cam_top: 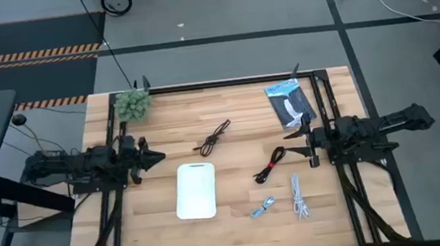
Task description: Pick and place USB-C Cables
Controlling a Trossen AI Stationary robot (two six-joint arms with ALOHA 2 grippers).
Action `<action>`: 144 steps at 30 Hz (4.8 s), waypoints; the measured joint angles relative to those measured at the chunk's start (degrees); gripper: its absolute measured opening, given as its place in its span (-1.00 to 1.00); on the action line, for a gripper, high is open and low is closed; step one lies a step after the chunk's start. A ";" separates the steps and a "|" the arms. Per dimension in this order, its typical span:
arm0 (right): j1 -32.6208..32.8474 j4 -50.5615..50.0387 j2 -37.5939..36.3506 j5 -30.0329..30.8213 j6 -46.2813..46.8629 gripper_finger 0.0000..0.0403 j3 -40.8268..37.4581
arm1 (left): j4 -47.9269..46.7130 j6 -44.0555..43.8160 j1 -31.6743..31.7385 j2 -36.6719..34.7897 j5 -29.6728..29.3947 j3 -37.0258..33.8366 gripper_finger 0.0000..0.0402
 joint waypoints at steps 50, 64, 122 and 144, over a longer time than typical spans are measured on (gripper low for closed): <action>0.00 0.00 0.01 0.00 0.00 -0.09 0.00 | 0.02 0.00 -0.01 -0.01 0.00 0.01 -0.82; 0.00 0.01 0.00 0.00 0.01 -0.09 0.00 | 0.00 0.00 -0.02 -0.02 0.00 0.00 -0.82; -3.68 31.19 -0.03 18.27 0.23 -0.09 0.00 | 0.02 0.00 -0.01 0.00 0.00 0.00 -0.82; -19.70 29.14 23.36 9.70 27.34 -0.09 0.00 | 0.02 0.00 -0.01 -0.02 0.00 0.01 -0.82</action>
